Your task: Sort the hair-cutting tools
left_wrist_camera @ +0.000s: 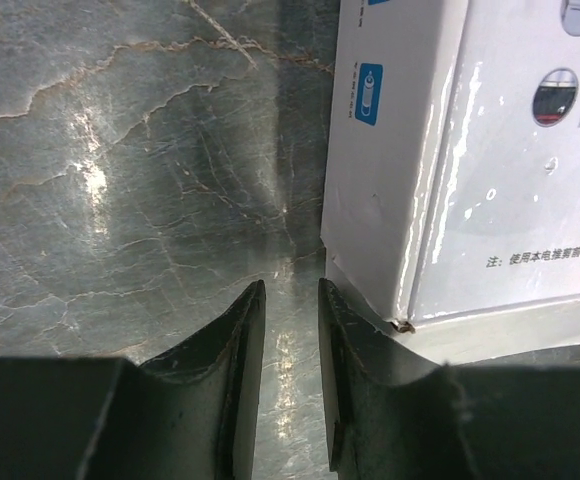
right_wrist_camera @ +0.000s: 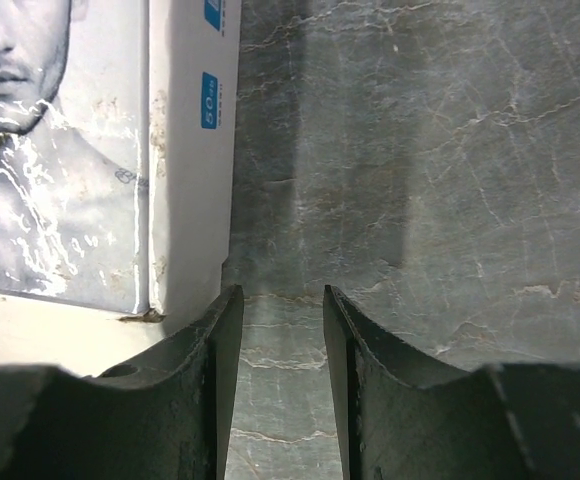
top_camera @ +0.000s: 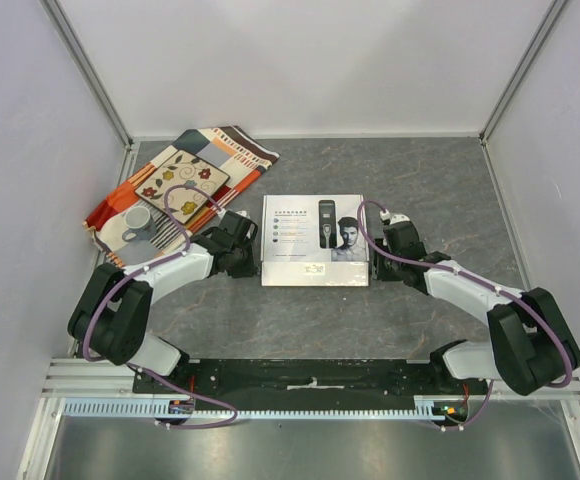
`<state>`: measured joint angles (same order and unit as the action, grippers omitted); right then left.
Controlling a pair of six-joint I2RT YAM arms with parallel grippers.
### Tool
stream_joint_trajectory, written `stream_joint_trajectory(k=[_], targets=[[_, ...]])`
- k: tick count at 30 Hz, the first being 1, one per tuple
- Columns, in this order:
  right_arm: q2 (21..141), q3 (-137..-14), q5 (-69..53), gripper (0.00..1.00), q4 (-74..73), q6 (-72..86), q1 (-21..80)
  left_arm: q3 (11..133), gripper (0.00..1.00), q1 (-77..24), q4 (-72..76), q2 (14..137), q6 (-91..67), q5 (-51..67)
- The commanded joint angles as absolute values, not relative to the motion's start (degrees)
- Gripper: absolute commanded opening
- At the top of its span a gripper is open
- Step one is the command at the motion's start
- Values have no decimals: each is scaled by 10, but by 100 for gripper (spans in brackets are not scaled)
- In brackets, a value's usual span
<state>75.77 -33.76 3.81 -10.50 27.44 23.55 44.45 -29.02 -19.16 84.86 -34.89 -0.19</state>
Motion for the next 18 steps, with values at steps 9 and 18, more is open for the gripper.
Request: stream_joint_trajectory(k=[9, 18], targets=[[637, -373, 90, 45, -165, 242, 251, 483, 31, -293, -220, 805, -343, -34], [570, -389, 63, 40, -195, 284, 337, 612, 19, -294, -308, 728, -316, -60]])
